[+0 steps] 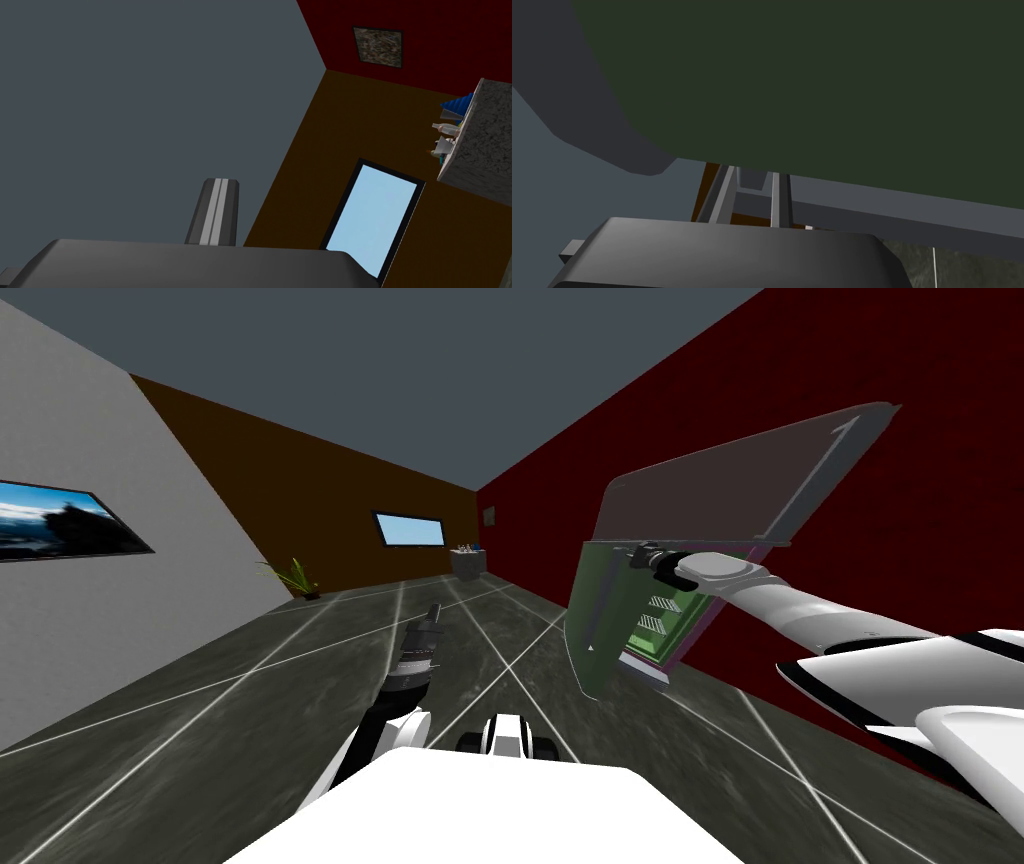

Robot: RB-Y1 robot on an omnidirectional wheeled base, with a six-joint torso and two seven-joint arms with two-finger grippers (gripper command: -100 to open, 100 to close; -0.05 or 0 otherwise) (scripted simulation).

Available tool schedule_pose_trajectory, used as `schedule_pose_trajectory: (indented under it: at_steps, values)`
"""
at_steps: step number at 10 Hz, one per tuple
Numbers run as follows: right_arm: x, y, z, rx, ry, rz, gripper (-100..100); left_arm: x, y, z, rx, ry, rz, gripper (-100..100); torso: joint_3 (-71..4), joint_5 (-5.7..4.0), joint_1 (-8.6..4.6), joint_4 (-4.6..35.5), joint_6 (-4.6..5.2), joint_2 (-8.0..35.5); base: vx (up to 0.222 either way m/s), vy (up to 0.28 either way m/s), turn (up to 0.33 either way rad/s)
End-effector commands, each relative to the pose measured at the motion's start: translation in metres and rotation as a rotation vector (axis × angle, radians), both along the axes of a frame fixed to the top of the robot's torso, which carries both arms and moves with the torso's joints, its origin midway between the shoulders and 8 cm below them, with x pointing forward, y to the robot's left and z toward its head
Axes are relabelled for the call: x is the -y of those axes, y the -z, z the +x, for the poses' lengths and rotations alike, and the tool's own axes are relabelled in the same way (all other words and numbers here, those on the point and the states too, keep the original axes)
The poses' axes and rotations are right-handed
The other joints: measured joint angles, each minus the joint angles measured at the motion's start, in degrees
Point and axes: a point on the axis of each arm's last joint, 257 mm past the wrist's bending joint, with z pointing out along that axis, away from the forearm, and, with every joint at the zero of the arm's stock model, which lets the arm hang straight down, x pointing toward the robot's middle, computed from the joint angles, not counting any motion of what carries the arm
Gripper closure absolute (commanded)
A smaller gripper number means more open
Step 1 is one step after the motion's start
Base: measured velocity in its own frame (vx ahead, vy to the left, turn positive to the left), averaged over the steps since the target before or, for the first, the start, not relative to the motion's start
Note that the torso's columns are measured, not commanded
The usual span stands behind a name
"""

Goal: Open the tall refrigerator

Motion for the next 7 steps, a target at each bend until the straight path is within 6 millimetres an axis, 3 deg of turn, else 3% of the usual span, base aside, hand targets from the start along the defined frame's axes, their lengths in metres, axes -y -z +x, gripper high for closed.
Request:
schedule_pose_trajectory:
  at_steps: [1, 2, 4, 6, 7]
  values:
    - [0.023, -0.004, -0.010, 0.016, 0.051, 0.000, 100, 0.000, 0.000, 0.000, 0.000, 0.000, 0.000, 0, 0.1, -0.05, -0.07, 0.0, 0.05, 0.1, 0.012, 0.093, 0.043]
    - [0.035, -0.002, -0.021, 0.001, 0.059, -0.001, -100, 0.000, 0.000, 0.000, 0.000, 0.000, 0.000, 0, 0.3, -0.21, -0.44, 0.0, 0.23, 0.3, 0.006, 0.047, 0.111]
    - [0.045, 0.004, -0.028, -0.007, 0.068, 0.019, -100, 0.000, 0.000, 0.000, 0.000, 0.000, 0.000, 0, 0.6, -0.35, -0.51, 0.1, 0.52, 0.7, 0.017, 0.034, 0.094]
    - [0.051, -0.007, -0.035, 0.002, 0.078, 0.003, -100, 0.000, 0.000, 0.000, 0.000, 0.000, 0.001, 0, 0.6, -0.23, -0.30, 0.2, 0.41, 0.8, 0.000, -0.009, -0.016]
    - [0.063, -0.010, -0.048, 0.001, 0.093, 0.007, -100, 0.000, 0.000, 0.000, 0.000, 0.000, 0.001, 0, 0.6, -0.19, -0.08, 0.1, 0.37, 0.8, 0.010, -0.005, 0.101]
